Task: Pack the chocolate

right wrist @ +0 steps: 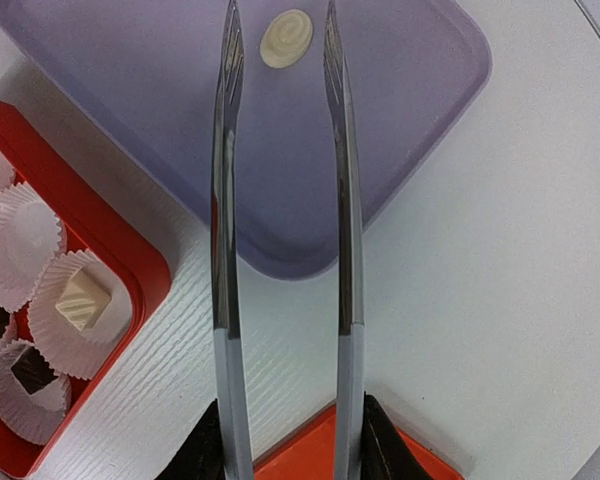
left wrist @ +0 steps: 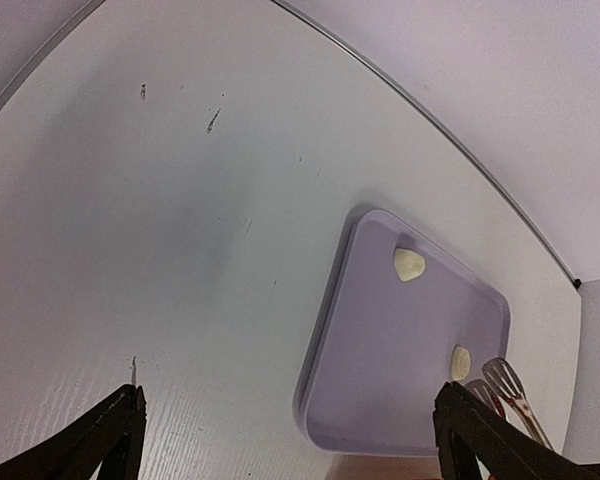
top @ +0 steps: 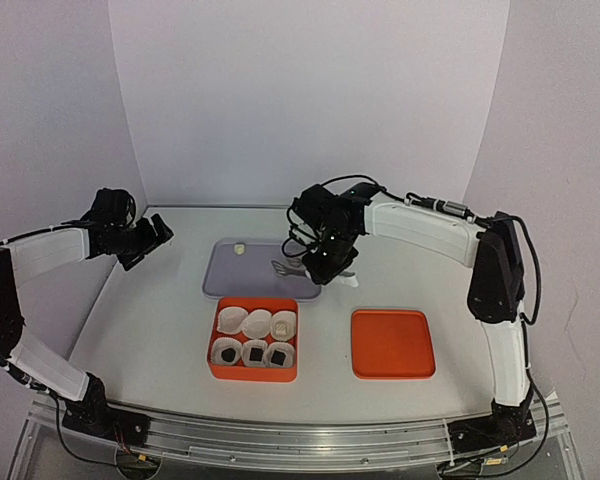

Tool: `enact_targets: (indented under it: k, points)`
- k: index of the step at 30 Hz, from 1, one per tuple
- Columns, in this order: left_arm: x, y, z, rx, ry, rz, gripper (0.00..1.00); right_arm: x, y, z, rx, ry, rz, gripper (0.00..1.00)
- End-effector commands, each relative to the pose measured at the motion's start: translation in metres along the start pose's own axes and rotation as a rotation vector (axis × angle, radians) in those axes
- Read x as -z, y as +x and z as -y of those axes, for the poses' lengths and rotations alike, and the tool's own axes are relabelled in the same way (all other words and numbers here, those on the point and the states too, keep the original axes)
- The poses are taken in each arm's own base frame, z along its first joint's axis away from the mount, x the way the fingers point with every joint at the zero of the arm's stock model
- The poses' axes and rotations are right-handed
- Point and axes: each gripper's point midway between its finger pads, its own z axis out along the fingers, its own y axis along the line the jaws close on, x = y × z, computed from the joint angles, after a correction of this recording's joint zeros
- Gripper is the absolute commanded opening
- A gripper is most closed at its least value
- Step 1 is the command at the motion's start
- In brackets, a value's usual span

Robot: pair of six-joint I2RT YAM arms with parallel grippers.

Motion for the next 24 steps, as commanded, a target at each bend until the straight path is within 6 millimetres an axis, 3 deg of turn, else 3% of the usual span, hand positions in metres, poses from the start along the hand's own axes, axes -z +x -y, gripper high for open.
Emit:
enact_targets:
  k: [1,24]
  points:
    - [0.003,-0.003,0.003,0.004,0.011,0.022,1.00,0.003,-0.021,-0.006,-0.076,-0.042,0.054,0.35]
    - [-0.003,-0.006,0.003,-0.010,0.003,0.019,1.00,-0.025,-0.024,-0.004,-0.114,0.000,0.025,0.37]
